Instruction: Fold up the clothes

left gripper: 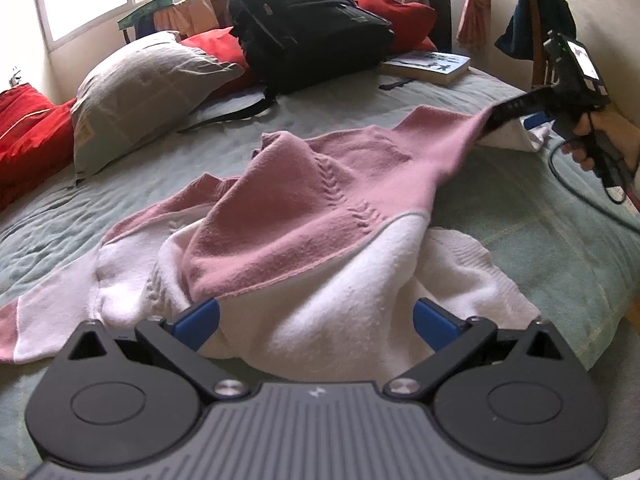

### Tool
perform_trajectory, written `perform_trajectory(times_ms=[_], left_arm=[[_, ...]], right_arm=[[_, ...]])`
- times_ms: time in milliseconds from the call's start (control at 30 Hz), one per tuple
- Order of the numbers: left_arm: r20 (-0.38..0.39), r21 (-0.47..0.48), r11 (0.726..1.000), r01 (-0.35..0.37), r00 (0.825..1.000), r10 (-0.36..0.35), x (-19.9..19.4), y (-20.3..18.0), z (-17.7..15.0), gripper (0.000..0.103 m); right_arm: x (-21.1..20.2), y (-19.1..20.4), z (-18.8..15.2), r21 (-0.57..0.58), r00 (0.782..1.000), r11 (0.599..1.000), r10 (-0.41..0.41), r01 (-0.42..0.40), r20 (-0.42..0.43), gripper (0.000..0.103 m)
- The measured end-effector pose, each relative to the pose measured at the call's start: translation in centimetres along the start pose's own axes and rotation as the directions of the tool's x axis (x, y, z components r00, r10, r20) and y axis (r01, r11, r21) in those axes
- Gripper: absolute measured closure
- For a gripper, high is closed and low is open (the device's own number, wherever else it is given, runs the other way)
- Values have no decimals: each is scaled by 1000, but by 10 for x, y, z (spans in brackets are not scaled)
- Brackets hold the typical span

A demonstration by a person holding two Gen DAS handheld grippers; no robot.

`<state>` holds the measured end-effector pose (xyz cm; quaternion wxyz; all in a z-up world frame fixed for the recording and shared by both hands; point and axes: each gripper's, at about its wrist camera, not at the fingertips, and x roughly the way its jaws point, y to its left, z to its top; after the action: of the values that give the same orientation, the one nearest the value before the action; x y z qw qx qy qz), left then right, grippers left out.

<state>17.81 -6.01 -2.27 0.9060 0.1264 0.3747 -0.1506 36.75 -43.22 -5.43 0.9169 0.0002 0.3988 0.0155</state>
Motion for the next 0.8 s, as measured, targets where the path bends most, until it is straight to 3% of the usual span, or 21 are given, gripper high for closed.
perform_trajectory(times_ms=[133, 233, 367, 500, 633, 800], left_arm=[[-3, 3, 1000, 12, 1000, -12, 2, -4, 0, 1], [-2, 14, 1000, 13, 1000, -12, -1, -8, 0, 1], [5, 20, 1000, 3, 1000, -3, -7, -8, 0, 1], [4, 20, 1000, -4, 1000, 4, -7, -7, 0, 1], [1, 26, 1000, 12, 1000, -12, -3, -11, 0, 1], [-9, 36, 999, 19, 1000, -19, 0, -16, -1, 1]], right_arm=[[-4, 18, -14, -159, 998, 986, -60, 57, -14, 0], [4, 18, -17, -178, 998, 983, -46, 37, -45, 0], [2, 9, -17, -126, 995, 991, 24, -35, -94, 0], [-16, -13, -26, -35, 989, 992, 118, -122, -90, 0], [-30, -35, -35, 57, 975, 977, 209, -204, -81, 0], [-20, -56, -52, 172, 958, 949, 280, -265, -67, 0]])
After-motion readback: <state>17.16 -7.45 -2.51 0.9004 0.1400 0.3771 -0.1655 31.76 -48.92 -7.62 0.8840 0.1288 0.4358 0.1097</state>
